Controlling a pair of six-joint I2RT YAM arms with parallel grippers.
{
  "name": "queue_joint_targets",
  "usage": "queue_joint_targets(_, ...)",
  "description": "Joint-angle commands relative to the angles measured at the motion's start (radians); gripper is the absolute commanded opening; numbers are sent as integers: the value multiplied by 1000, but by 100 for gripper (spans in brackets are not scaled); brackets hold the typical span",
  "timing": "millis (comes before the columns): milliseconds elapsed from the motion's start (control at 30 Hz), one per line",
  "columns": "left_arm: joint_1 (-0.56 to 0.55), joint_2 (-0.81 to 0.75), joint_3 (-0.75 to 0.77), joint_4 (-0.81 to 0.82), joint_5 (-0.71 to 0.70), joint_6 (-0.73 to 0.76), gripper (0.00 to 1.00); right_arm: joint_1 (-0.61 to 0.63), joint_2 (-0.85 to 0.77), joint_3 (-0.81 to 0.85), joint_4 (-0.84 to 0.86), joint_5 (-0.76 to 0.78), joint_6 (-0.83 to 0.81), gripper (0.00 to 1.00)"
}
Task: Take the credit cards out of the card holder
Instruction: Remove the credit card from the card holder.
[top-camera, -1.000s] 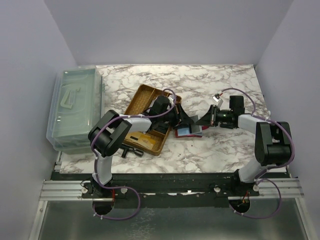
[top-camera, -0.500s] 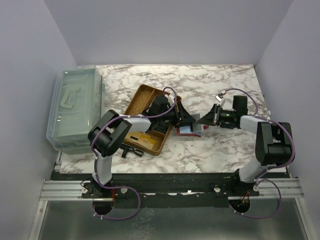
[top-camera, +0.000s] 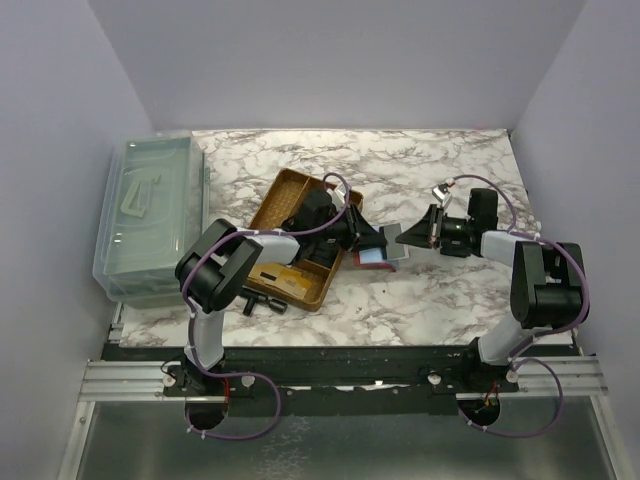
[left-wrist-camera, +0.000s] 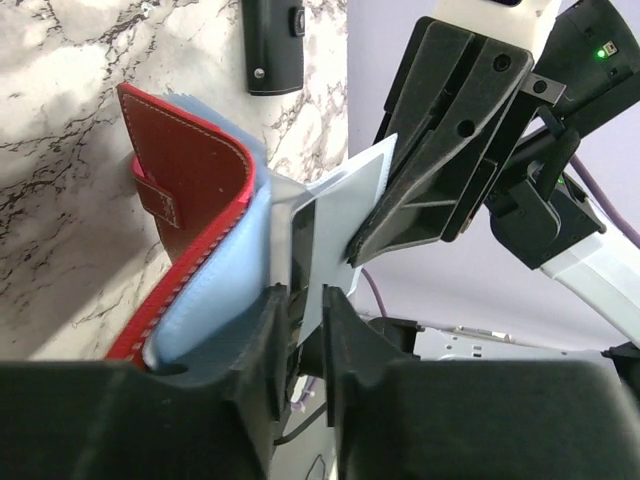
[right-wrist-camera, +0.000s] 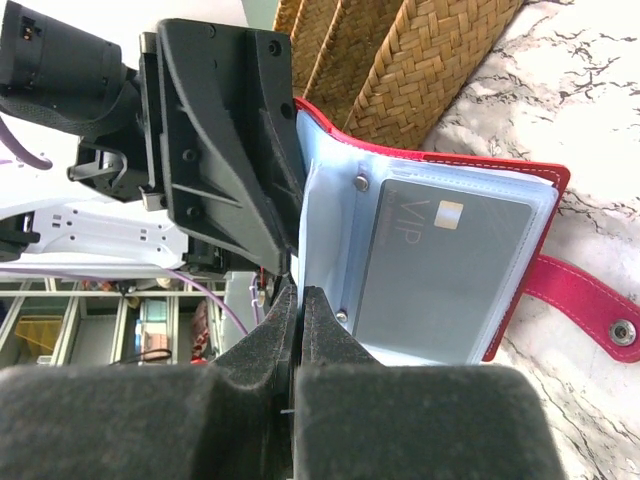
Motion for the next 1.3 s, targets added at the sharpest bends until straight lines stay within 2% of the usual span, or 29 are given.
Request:
queue_joint_targets(0, -2, -6, -5, 145, 20, -51, 16, 12, 13, -18, 31, -65, 26, 0)
queue_joint_targets(67, 1, -9, -10, 172, 20, -59, 5, 12, 10, -18, 35, -69, 29, 0)
queue_joint_targets(133, 2, -12, -18, 203, 20, -67, 0, 12, 8, -21, 36, -71, 29, 0)
queue_joint_targets(300, 12, -19, -53, 283, 30, -88, 0, 1, 5, -23, 36, -70, 30, 0)
queue_joint_targets(400, 25, -28, -87, 313, 32, -98, 0, -13, 1, -25, 36, -71, 31, 7)
queue_joint_targets(500, 36, -40, -118, 323, 33, -97, 0, -21, -5, -29, 41, -75, 33, 10)
queue_joint_targets(633, 46, -52, -145, 324, 34, -95, 0, -26, -5, -31, 46, -82, 34, 5)
queue_joint_targets(767, 52, -61, -161, 324, 35, -92, 0, -29, -4, -31, 47, -83, 35, 6)
queue_joint_targets(867, 55, -69, -173, 324, 38, -88, 0, -31, -6, -31, 47, -80, 34, 0)
queue_joint_targets(1267, 97, -149, -247, 295, 54, -67, 0, -51, -16, -29, -4, -38, -17, 0)
